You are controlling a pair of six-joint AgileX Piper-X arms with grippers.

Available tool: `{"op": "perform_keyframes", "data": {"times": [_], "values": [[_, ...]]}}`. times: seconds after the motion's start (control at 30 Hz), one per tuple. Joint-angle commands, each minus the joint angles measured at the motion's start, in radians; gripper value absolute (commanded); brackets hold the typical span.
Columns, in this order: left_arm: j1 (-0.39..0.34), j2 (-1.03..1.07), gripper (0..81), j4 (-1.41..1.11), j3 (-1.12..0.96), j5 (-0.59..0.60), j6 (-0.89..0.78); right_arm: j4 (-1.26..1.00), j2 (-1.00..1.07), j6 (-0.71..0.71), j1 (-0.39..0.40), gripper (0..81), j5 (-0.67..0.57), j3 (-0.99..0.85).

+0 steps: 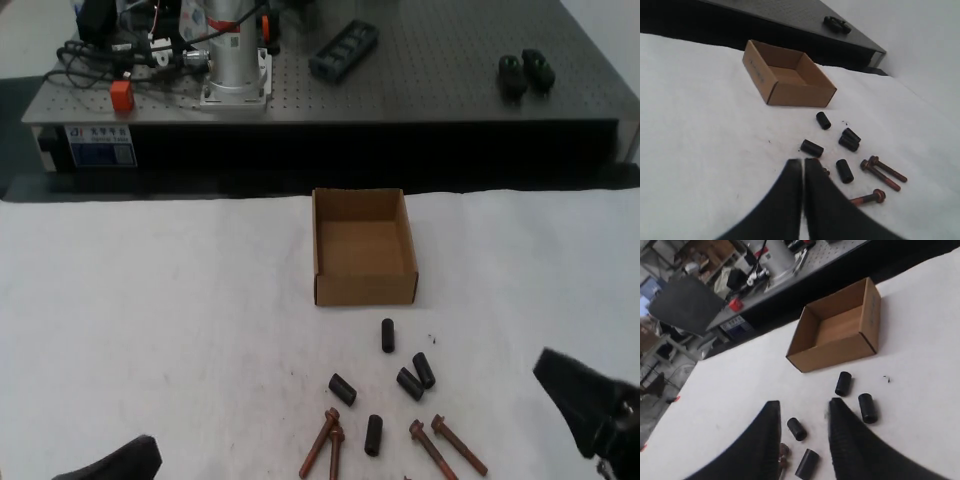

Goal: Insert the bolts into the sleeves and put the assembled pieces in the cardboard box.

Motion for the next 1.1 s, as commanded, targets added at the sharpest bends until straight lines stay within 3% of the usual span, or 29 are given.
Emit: {"op": "perform_keyframes", "data": {"times": [0.0, 0.1, 0.13, 0.27, 0.43, 0.7, 1.07], "values": [[0.000, 0.010, 16.3, -0.073, -0.009, 0.087, 0.056, -0.020, -0.033, 0.010, 0.000, 25.0, -0.017, 0.019], [0.000, 0.091, 35.5, -0.073, -0.033, 0.088, 0.056, 0.161, 0.214, -0.171, 0.000, 24.9, -0.022, -0.152], [0.000, 0.118, 37.9, -0.073, -0.041, 0.088, 0.056, 0.233, 0.303, -0.236, 0.000, 24.9, -0.022, -0.214], [0.000, 0.256, 35.5, -0.079, -0.088, 0.126, 0.091, 0.468, 0.615, -0.428, 0.012, 24.9, 0.034, -0.428], [0.000, 0.419, 33.7, -0.108, -0.160, 0.147, 0.166, 0.654, 0.874, -0.593, 0.106, 24.9, 0.181, -0.607], [0.000, 0.617, 33.7, -0.118, -0.251, 0.149, 0.173, 0.660, 1.005, -0.629, 0.235, 24.9, 0.257, -0.661], [0.000, 0.721, 33.7, -0.126, -0.284, 0.232, 0.173, 0.596, 1.096, -0.635, 0.248, 24.9, 0.323, -0.659]]}}
